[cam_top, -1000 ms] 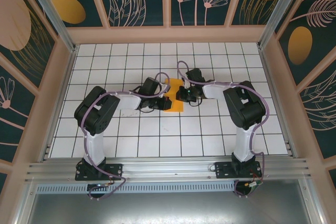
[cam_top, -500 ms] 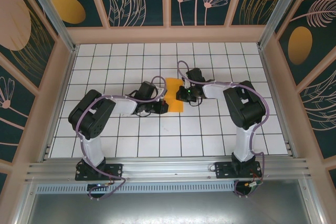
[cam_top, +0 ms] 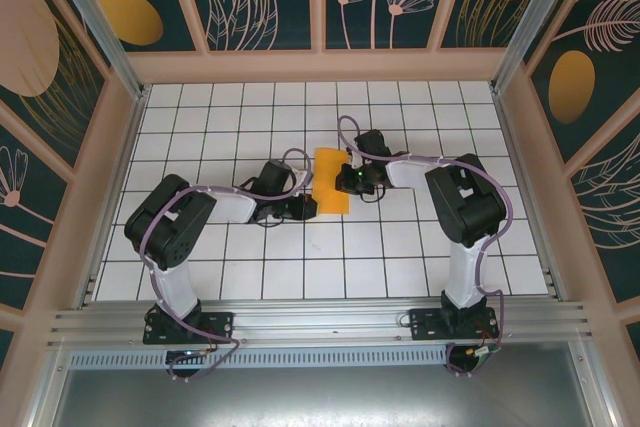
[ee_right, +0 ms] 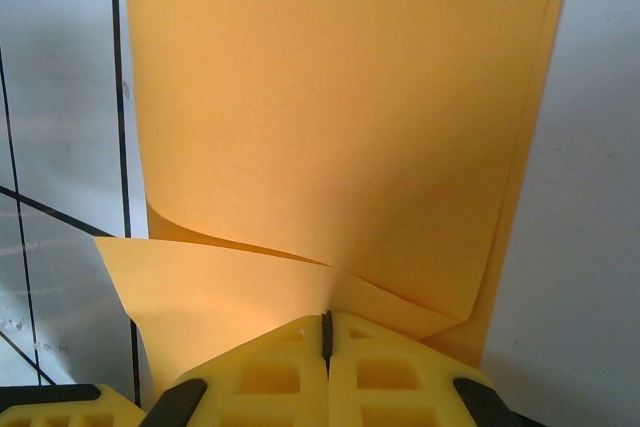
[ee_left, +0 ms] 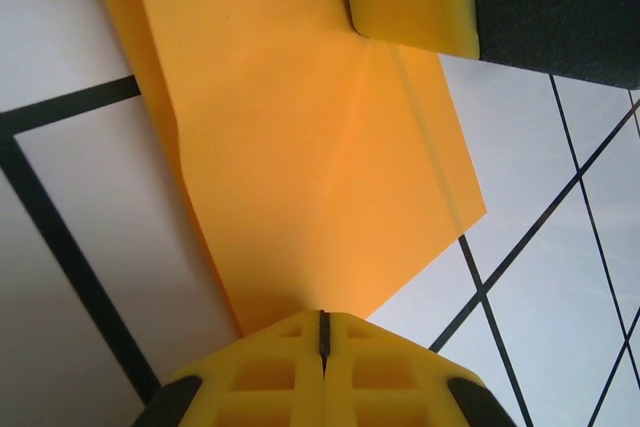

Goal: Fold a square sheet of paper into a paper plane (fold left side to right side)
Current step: Fold the triangle a second time at the center of the table.

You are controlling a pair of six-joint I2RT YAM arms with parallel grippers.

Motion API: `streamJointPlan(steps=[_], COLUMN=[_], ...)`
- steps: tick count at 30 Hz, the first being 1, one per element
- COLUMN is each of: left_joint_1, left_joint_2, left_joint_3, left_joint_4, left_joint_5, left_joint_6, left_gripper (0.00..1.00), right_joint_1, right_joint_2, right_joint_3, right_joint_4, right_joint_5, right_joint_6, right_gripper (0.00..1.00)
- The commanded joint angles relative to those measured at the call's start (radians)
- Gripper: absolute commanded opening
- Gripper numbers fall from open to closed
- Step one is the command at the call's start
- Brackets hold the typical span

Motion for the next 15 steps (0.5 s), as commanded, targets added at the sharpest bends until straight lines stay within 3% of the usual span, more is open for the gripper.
streamJointPlan(steps=[1,10,13,15], left_joint_1=[0.018,0.059,0.073,0.078], left_joint_2=[-0.009,-0.087,-0.122,-0.159], left_joint_3=[-0.06,-0.091,-0.09,-0.075], left_joint_4=[-0.106,-0.091,-0.056,-0.043], left_joint_5=[-0.008,0.032,0.067,0.075], left_joint_6=[-0.03,-0.039,-0.047,-0.05], left_gripper=[0.01,0.01,0.06,0.14], right_joint_1=[-0.021,-0.016,-0.016,-0.019], right_joint_2=[0.028,0.007,-0.037,-0.085], right_joint_3=[-0.001,-0.006,-0.019,-0.039], right_joint_4=[-0.078,-0.026,0.034,0.083], right_joint_5=[0.068,0.022,-0.007,-0.01], right_joint_6=[-0.025,-0.028,-0.027,-0.022], right_gripper=[0.0,0.0,0.01,0.05])
